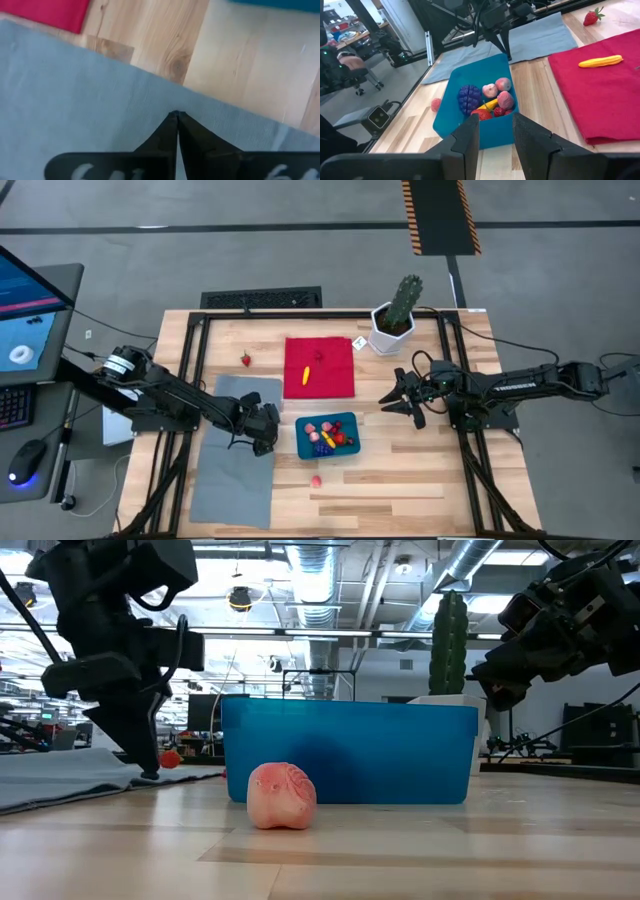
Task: Pick and placing Produce into tupperware
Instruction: Put the blueberry into the blue bin
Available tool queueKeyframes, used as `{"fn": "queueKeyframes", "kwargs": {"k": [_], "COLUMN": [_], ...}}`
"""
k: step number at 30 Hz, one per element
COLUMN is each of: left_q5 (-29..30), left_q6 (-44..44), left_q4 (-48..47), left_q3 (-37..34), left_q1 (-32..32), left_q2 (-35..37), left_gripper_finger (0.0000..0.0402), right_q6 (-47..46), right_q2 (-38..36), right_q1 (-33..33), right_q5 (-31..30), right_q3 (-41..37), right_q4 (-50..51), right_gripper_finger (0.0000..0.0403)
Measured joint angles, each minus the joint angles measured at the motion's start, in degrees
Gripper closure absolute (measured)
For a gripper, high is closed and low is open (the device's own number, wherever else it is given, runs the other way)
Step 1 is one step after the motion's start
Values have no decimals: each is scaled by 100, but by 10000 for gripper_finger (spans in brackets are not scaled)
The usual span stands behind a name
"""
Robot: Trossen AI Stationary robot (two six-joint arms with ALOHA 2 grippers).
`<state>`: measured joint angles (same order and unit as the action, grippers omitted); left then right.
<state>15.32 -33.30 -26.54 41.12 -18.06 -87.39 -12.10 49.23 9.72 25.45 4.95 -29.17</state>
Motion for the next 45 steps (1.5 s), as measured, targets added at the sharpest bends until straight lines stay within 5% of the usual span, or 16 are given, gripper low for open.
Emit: {"fn": "queueKeyframes", "kwargs": {"k": [15, 21, 30, 35, 45], "left_q5": [274, 340, -415, -334, -292], "left_q6": [390, -312, -371, -134, 269], "left_q4": [-861, -1340, -963, -721, -563], "left_q3": [533, 530, 256, 258, 258], "left_q1": [-65, -56, -33, -33, 152], "left_q2": [335, 411, -114, -186, -186], "left_gripper_finger": [401, 399, 285, 226, 231], "right_q6": [2, 0, 0, 0, 2], "right_q2": [-1, 0, -1, -2, -1], "right_q1": [2, 2, 0, 2, 1], "right_q5": [0, 0, 0, 0, -17], "right_q3": [-2, -4, -4, -4, -4], "right_q4": [26, 44, 20, 5, 2], "right_gripper_finger": [263, 263, 263, 263, 264]}}
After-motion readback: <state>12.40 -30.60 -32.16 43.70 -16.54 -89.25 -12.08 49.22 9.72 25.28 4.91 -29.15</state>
